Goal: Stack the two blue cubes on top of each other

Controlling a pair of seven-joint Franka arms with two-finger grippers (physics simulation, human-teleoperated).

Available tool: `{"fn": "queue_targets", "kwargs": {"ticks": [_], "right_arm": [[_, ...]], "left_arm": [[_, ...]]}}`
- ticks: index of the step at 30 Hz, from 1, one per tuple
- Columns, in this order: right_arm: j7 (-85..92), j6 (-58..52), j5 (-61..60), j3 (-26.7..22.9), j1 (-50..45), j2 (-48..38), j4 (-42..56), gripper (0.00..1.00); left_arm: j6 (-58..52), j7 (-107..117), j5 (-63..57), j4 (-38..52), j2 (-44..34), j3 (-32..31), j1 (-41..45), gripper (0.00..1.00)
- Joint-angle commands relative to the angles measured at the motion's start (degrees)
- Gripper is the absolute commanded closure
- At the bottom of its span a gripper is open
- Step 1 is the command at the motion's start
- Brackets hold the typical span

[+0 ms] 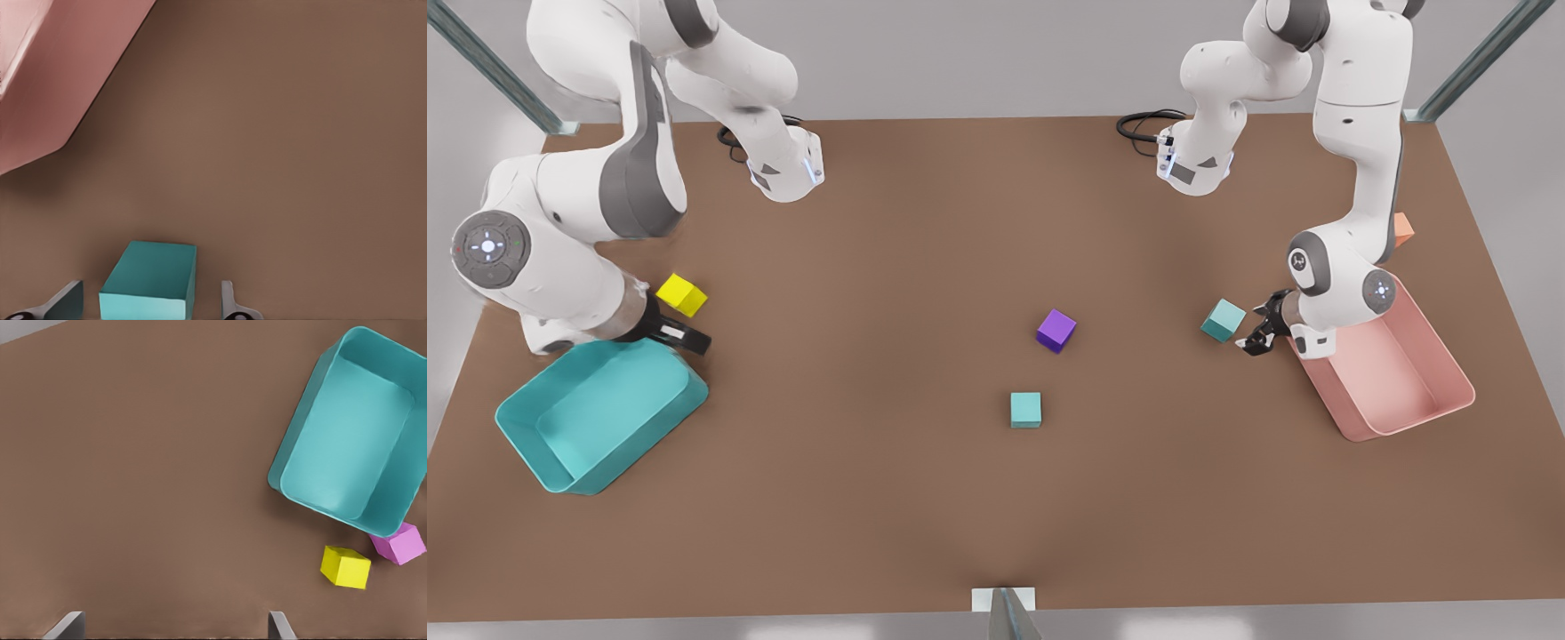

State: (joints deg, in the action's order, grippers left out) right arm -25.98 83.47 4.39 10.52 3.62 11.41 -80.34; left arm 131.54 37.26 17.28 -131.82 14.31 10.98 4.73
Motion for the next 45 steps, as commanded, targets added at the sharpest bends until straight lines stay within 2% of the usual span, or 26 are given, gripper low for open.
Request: {"fn": "queue_targets", "kwargs": {"ticks": [1,4,13,18,36,38,39,41,45], "right_arm": [[42.2,2.6,2.1,-0.2,1.3,-5.7,-7.4,0.0],[36.4,-0.5,2.4,-0.1,1.1,-3.1,-4.5,0.0],[33.5,-1.6,1.9,0.1,0.9,-2.1,-4.5,0.0],[32.4,-2.0,1.9,0.2,0.8,-1.6,-4.5,0.0],[28.6,-2.0,2.0,0.3,-1.2,-1.0,-4.6,0.0],[28.7,-2.0,2.1,0.3,-1.2,-1.0,-4.6,0.0],[28.7,-2.1,2.1,0.3,-1.2,-1.0,-4.6,0.0],[28.7,-2.0,2.1,0.3,-1.2,-0.9,-4.6,0.0],[28.7,-2.0,2.1,0.3,-1.2,-0.9,-4.5,0.0]], "left_arm": [[0.2,5.5,-0.1,-0.3,-0.2,0.0,0.0,0.0],[0.1,-6.3,-0.1,-3.1,-1.9,0.0,-0.3,0.0],[0.2,-8.1,0.3,-7.0,-3.8,-1.0,1.3,0.0],[1.1,-7.7,5.8,-7.0,-3.8,-2.2,1.3,0.0],[6.2,-8.2,5.8,-7.2,2.3,-2.3,1.3,0.0],[5.4,-7.9,5.9,-7.2,2.2,-2.3,1.3,0.49],[4.9,-7.9,5.9,-7.2,2.2,-2.3,1.7,0.55],[3.5,-7.8,5.9,-7.1,1.8,-2.3,1.8,0.59],[-6.8,-6.9,4.1,1.6,-2.8,-2.9,6.7,0.55]]}}
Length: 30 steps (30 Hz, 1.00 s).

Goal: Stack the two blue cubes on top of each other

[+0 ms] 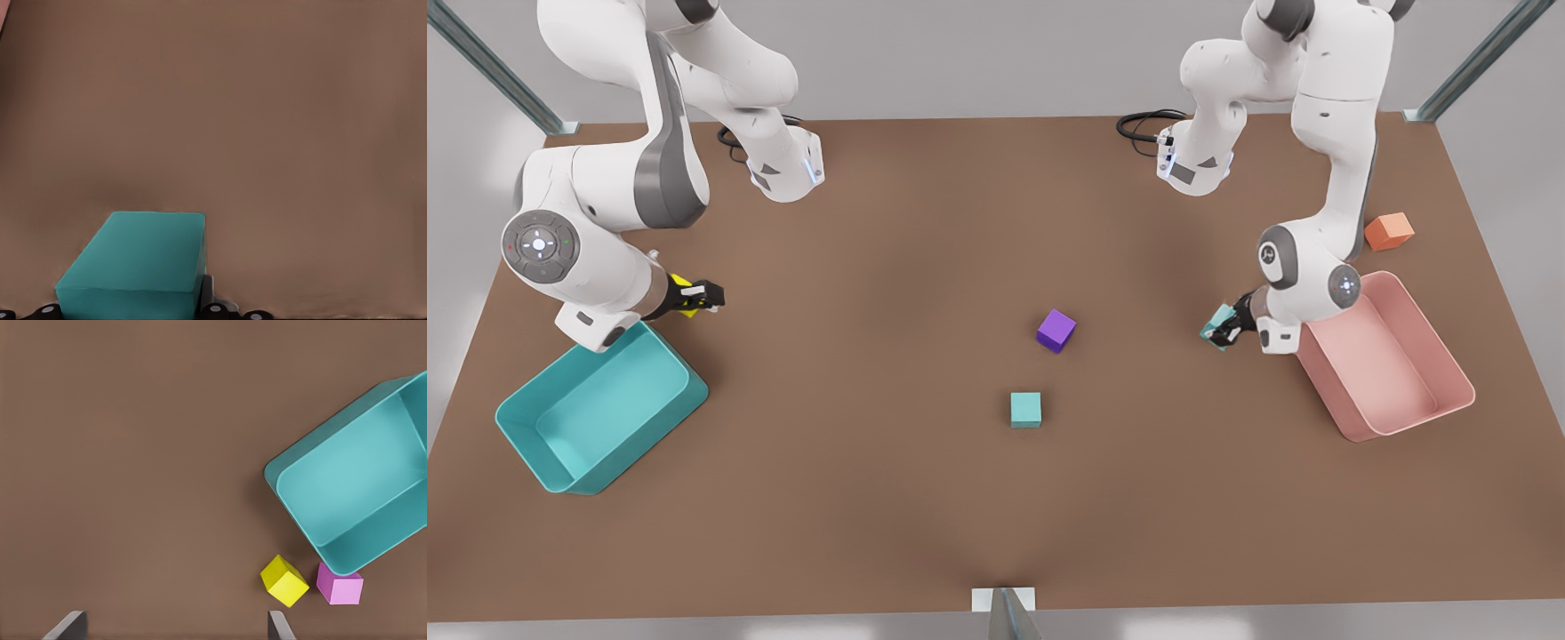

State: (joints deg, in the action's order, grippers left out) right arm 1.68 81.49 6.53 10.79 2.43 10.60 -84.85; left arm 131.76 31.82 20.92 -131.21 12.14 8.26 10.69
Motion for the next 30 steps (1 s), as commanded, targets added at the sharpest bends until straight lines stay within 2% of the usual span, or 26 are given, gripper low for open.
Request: {"fn": "queue_targets", "kwargs": {"ticks": [1,2,6,11,16,30], "right_arm": [[1.0,0.0,0.0,0.0,-0.1,-0.1,0.0,0.0],[1.0,0.0,0.0,0.0,0.0,-0.1,0.0,0.0],[1.0,0.0,0.0,0.0,-0.1,0.0,0.0,0.0],[1.0,0.0,0.0,0.0,-0.1,0.1,0.0,0.0],[1.0,-0.1,-0.1,0.0,-0.1,0.1,-0.1,0.0],[0.1,-0.1,-0.1,0.0,-0.3,0.3,-0.1,0.0]], "left_arm": [[-9.8,1.8,-2.9,5.6,-0.2,-0.3,4.9,0.53],[-9.9,5.2,-4.2,10.2,1.7,-1.6,9.6,0.53],[-16.8,20.8,-6.3,38.7,20.0,-1.7,24.4,0.51],[-16.7,23.8,-6.6,58.5,34.4,-1.7,31.9,0.51],[-16.4,23.8,-6.4,67.3,39.3,-0.3,31.2,0.51],[-16.9,23.7,-5.2,66.8,40.0,-0.7,29.8,0.51]]}}
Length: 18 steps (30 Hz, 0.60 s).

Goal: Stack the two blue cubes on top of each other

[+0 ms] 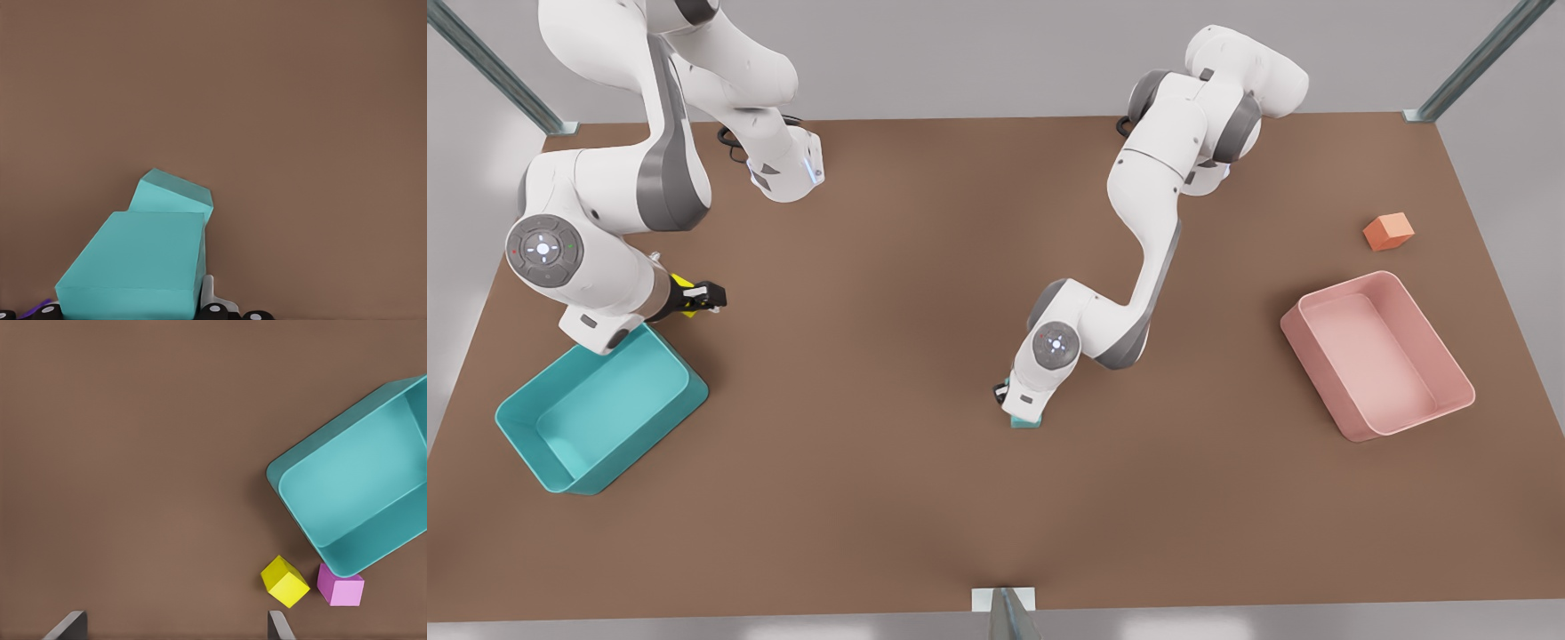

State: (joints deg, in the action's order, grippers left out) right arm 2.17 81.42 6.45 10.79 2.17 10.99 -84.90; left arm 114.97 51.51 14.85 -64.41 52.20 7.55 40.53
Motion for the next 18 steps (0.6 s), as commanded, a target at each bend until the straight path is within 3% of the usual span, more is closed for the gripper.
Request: {"fn": "queue_targets", "kwargs": {"ticks": [1,6,7,9,11,13,18], "right_arm": [[-0.5,0.0,-0.1,0.0,-0.4,0.0,0.0,0.0],[-1.2,0.0,0.0,0.0,-0.5,0.0,0.0,0.0],[-1.2,0.0,0.0,0.0,-0.5,0.0,0.0,0.0],[-1.2,0.0,0.0,0.0,-0.5,0.2,0.1,0.0],[-1.2,0.0,0.0,0.0,-0.5,0.2,0.1,0.0],[-1.2,0.0,0.0,0.0,-0.5,0.2,0.1,0.0],[-1.3,0.0,0.0,0.0,-0.7,0.4,0.1,0.0]], "left_arm": [[0.0,4.1,1.0,0.1,0.3,0.0,0.0,0.51],[0.1,4.1,1.1,0.2,0.6,0.0,0.1,0.48],[0.1,4.1,1.1,0.2,0.6,0.0,0.1,0.36],[0.1,4.1,1.1,0.3,0.6,0.0,0.1,0.33],[0.1,4.1,1.1,0.4,0.6,0.0,0.1,0.21],[0.1,4.0,1.1,0.5,0.6,0.0,0.1,0.0],[0.0,4.0,1.1,0.5,0.4,0.1,-0.2,0.0]]}}
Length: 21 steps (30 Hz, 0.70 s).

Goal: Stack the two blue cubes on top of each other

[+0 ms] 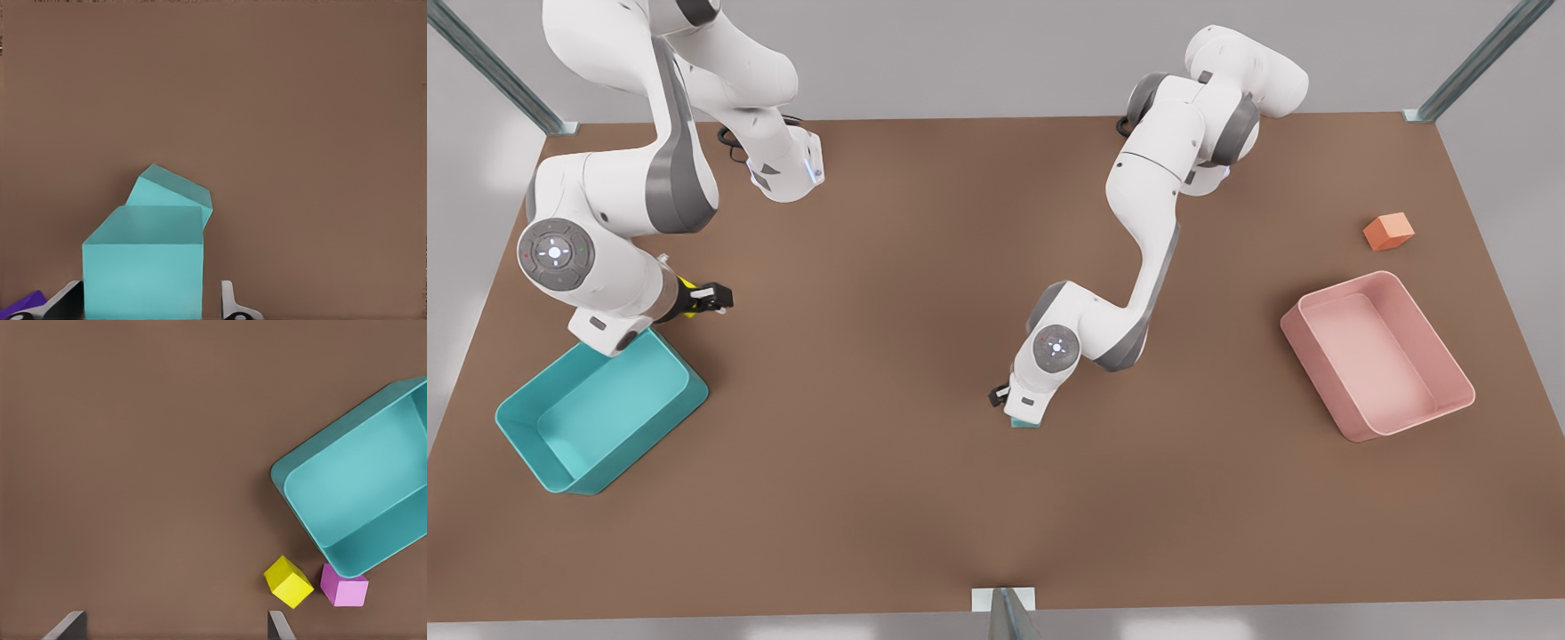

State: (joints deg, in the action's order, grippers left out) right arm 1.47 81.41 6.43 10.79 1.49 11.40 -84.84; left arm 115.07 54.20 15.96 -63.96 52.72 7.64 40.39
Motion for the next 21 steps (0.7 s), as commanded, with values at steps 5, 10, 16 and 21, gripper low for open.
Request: {"fn": "queue_targets", "kwargs": {"ticks": [5,10,16,21], "right_arm": [[-0.5,0.0,0.1,0.0,0.0,-0.1,0.0,0.0],[-0.5,0.0,0.0,0.0,0.0,-0.1,0.1,0.0],[-0.4,0.0,0.1,0.0,0.1,-0.1,0.1,0.0],[-0.4,0.0,0.2,0.0,0.1,-0.1,0.2,0.0]], "left_arm": [[-1.4,1.3,-0.4,0.1,-0.5,0.2,-0.9,0.0],[-5.0,1.3,-0.5,0.8,-1.3,0.2,-0.8,0.0],[-10.4,1.3,-0.5,3.1,-1.7,0.8,-0.9,0.0],[-31.9,-14.2,-1.3,7.1,-10.3,2.0,-11.6,0.0]]}}
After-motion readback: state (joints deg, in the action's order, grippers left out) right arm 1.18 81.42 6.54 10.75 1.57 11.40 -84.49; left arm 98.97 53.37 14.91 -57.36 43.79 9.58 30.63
